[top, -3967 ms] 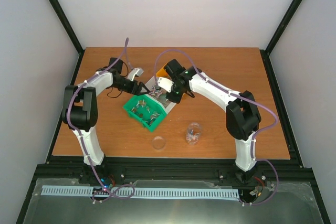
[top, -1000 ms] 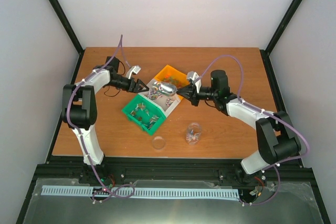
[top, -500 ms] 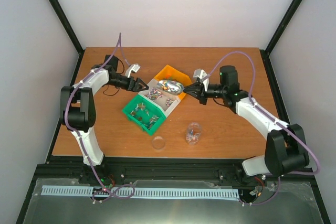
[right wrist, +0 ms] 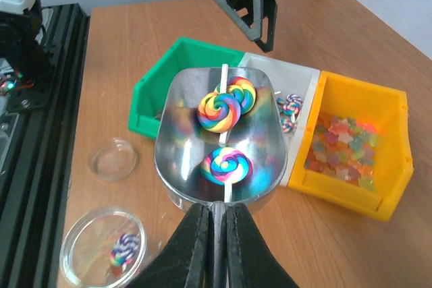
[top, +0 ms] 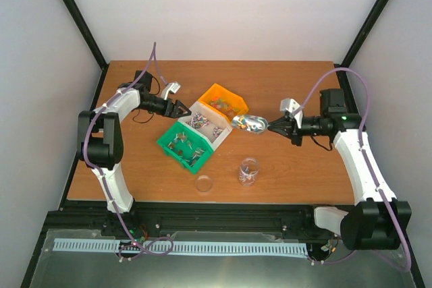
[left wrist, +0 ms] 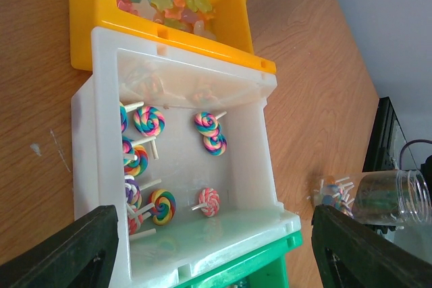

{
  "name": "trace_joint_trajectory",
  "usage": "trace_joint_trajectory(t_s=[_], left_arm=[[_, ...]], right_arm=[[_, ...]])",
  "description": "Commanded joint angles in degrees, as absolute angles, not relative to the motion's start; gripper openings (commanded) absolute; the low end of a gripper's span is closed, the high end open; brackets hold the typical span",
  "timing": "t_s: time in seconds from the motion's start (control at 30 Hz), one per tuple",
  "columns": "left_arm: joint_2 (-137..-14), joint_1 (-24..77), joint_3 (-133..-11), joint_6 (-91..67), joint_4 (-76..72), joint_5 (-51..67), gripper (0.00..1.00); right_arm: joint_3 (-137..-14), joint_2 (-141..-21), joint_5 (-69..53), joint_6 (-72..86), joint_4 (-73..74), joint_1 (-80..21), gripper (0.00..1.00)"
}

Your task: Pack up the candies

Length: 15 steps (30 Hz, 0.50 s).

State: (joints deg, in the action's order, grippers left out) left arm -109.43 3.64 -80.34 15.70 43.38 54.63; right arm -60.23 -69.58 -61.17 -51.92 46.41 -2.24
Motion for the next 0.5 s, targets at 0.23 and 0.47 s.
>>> trace_joint_trajectory(t_s=[0.23, 0.47], left_arm=[[-108.4, 3.5, -80.6, 16.5, 43.2, 55.4, 0.8], [-107.6, 3.5, -80.2, 16.5, 42.9, 55.7, 0.8]], right_arm=[[-59.7, -60.9, -64.4, -81.3, 79.0, 7.8, 0.03], [-57.3, -56.4, -60.8, -88.1, 86.0, 10.5, 0.03]])
